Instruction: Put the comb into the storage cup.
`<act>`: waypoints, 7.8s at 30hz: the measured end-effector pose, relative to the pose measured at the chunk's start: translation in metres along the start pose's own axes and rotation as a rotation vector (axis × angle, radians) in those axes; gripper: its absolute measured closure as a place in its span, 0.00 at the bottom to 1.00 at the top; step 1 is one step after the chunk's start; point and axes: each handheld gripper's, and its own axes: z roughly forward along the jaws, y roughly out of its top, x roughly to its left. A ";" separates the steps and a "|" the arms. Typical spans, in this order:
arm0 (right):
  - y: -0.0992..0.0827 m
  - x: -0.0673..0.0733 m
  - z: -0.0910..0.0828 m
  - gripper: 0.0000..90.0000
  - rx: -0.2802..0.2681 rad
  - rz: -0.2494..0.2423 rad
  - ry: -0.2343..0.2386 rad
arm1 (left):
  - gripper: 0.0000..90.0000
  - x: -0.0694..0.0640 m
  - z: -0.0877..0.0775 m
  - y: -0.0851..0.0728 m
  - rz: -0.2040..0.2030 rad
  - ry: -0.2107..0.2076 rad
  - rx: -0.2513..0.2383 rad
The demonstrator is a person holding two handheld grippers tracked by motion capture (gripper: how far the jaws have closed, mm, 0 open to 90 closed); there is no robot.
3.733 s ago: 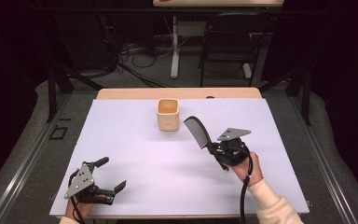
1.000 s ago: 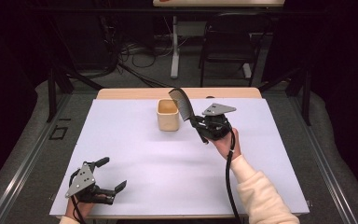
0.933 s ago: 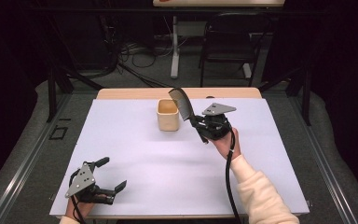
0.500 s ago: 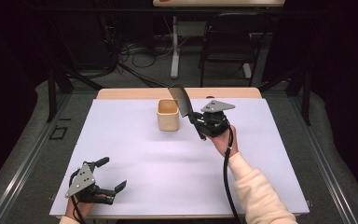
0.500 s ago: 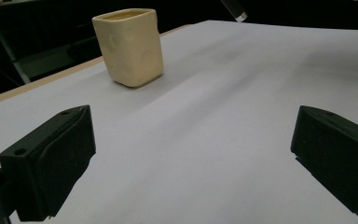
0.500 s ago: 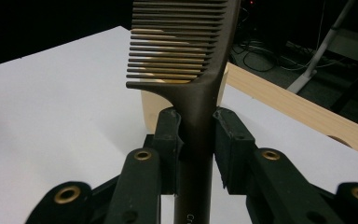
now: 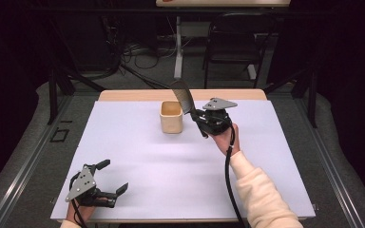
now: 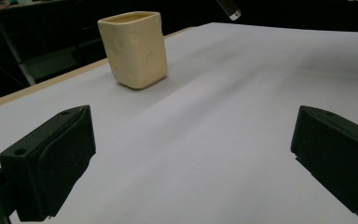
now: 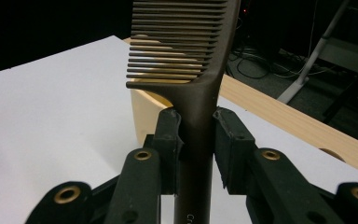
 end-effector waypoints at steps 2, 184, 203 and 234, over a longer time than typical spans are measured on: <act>0.001 0.000 0.001 0.80 0.000 0.000 0.001 | 0.00 0.000 0.000 0.000 0.001 -0.001 -0.001; 0.062 0.011 0.077 0.80 -0.235 -0.126 -0.009 | 0.00 0.001 -0.001 0.000 -0.002 -0.007 -0.018; 0.059 0.013 0.090 0.80 -0.269 -0.120 0.008 | 0.00 0.001 -0.001 0.000 -0.002 -0.009 -0.020; 0.050 0.014 0.110 0.80 -0.206 -0.129 0.016 | 0.00 0.000 -0.001 0.000 -0.002 -0.005 -0.023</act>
